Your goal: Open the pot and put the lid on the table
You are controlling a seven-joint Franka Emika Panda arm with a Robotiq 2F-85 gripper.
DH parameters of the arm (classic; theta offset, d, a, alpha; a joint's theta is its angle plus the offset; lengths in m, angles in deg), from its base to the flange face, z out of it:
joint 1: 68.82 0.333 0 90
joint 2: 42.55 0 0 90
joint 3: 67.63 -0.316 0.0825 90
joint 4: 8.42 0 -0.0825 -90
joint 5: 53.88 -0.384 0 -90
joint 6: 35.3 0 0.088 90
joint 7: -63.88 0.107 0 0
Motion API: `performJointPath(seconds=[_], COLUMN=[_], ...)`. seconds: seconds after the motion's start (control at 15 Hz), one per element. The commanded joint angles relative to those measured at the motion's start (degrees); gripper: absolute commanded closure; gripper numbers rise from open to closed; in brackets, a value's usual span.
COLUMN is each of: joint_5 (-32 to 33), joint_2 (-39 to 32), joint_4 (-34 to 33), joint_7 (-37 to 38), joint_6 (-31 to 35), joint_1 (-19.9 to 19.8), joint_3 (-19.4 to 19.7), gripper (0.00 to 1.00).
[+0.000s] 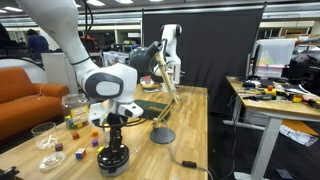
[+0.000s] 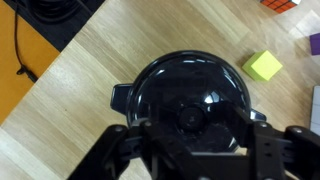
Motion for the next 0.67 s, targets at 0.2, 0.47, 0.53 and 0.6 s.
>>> performJointPath(seconds=[0.2,0.47,0.53,0.6], joint_5=[-2.0,-2.0,-2.0,-1.9], joint_2=[-1.5,-1.3,-1.3,-1.0], joint_4=[-1.3,-1.4,-1.4,-1.2], joint_7=[-2.2,-2.7,-2.7,-2.7], joint_6=[-1.0,-1.6,-1.6,-1.5], joint_1=[-0.5,-0.6,-0.6,-0.6], joint_3=[-0.1,0.1,0.2,0.2], gripper=[0.77,0.92,0.92,0.92])
